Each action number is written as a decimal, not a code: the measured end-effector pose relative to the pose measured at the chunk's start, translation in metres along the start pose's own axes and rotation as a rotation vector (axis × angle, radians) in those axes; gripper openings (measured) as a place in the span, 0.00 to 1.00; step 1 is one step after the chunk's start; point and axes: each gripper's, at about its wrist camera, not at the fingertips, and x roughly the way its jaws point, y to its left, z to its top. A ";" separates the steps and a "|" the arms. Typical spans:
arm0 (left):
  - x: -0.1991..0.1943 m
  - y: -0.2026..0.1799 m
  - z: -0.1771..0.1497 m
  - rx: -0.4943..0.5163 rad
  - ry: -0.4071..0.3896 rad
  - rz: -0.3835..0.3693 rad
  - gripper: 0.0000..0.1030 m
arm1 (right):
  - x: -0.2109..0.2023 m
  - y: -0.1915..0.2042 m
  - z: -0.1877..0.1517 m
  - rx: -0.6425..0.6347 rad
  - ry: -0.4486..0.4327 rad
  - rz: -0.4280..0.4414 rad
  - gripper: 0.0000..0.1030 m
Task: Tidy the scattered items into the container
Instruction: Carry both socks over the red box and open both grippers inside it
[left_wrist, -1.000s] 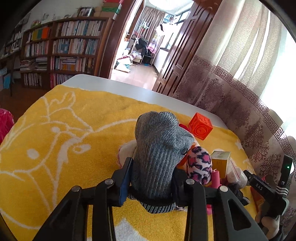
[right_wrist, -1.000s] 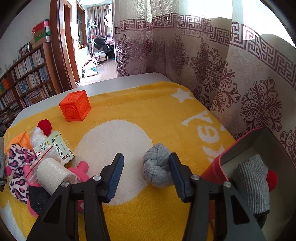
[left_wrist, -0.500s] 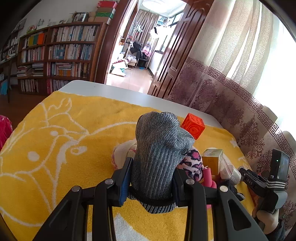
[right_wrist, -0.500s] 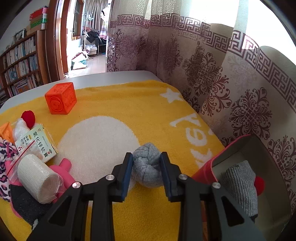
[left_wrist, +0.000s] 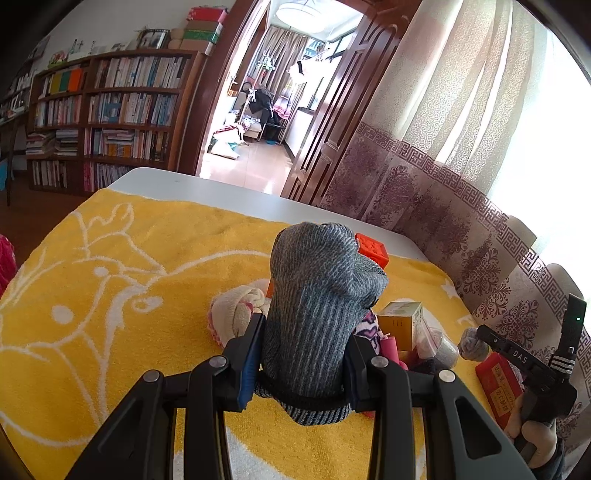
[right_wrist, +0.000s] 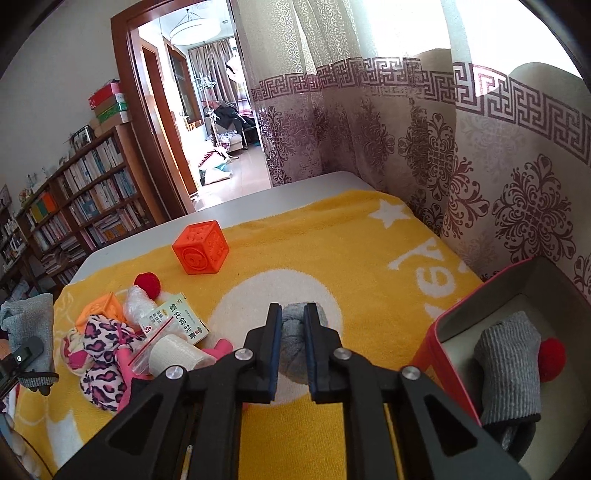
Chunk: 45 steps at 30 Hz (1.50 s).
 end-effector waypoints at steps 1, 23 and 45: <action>0.000 0.000 0.000 0.001 0.001 -0.002 0.37 | -0.002 -0.001 0.000 0.011 -0.002 0.012 0.13; -0.015 -0.042 -0.012 0.110 -0.018 -0.071 0.37 | -0.029 -0.002 -0.016 0.053 -0.024 0.049 0.13; -0.019 -0.086 -0.031 0.259 -0.023 -0.093 0.37 | -0.060 -0.015 -0.039 0.084 -0.079 -0.022 0.13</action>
